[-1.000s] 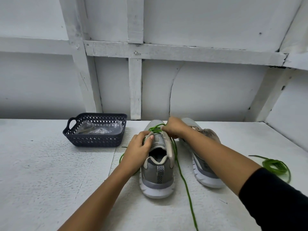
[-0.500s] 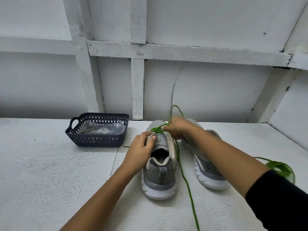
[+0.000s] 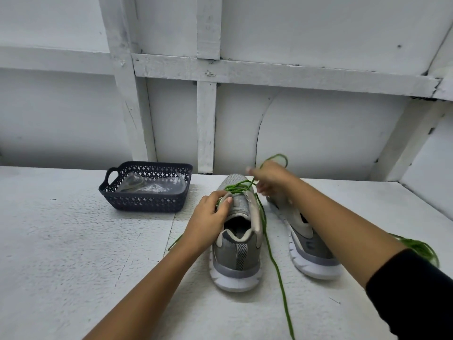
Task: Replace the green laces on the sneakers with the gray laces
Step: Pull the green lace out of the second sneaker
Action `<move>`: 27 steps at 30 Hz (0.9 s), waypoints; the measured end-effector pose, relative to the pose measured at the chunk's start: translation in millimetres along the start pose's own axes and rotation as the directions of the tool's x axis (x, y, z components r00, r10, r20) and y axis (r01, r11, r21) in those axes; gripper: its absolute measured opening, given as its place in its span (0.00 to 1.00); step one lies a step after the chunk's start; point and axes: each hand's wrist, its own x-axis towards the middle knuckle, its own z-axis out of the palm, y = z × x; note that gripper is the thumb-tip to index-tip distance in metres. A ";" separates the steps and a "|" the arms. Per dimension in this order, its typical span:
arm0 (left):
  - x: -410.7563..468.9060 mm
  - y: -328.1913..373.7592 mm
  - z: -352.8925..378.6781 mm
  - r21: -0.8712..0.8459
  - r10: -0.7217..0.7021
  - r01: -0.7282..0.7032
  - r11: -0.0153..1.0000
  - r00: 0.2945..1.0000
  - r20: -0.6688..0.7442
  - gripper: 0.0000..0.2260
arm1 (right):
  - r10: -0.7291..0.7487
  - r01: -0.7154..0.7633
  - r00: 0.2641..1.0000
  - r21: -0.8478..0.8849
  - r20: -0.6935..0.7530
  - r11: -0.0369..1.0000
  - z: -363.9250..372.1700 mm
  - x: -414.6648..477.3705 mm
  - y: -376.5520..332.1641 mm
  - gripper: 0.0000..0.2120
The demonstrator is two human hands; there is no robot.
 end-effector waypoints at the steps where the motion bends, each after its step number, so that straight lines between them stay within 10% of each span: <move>1: -0.1 0.4 0.1 -0.002 -0.002 0.002 1.000 1.000 0.003 0.13 | -0.021 0.027 0.999 -0.113 0.049 0.993 7.2 -2.4 4.8 0.16; 4: -0.6 1.6 -0.1 -0.006 -0.009 0.009 1.000 1.000 0.008 0.13 | -0.083 0.085 0.996 -0.197 0.017 0.977 13.7 -2.0 6.9 0.17; 11: -1.4 2.1 -0.7 -0.008 -0.005 0.005 1.000 1.000 0.004 0.11 | -0.061 0.199 0.932 0.365 -0.357 0.910 -45.3 6.4 -36.2 0.15; 18: -1.6 2.9 -0.8 -0.009 -0.011 0.011 1.000 1.000 0.011 0.12 | 0.074 -0.075 0.994 0.003 0.083 0.997 1.6 -2.4 6.8 0.14; 27: -0.7 0.6 0.1 -0.001 -0.013 0.013 1.000 1.000 0.018 0.15 | -0.008 0.007 0.993 -0.006 -0.121 1.000 19.7 5.4 9.5 0.13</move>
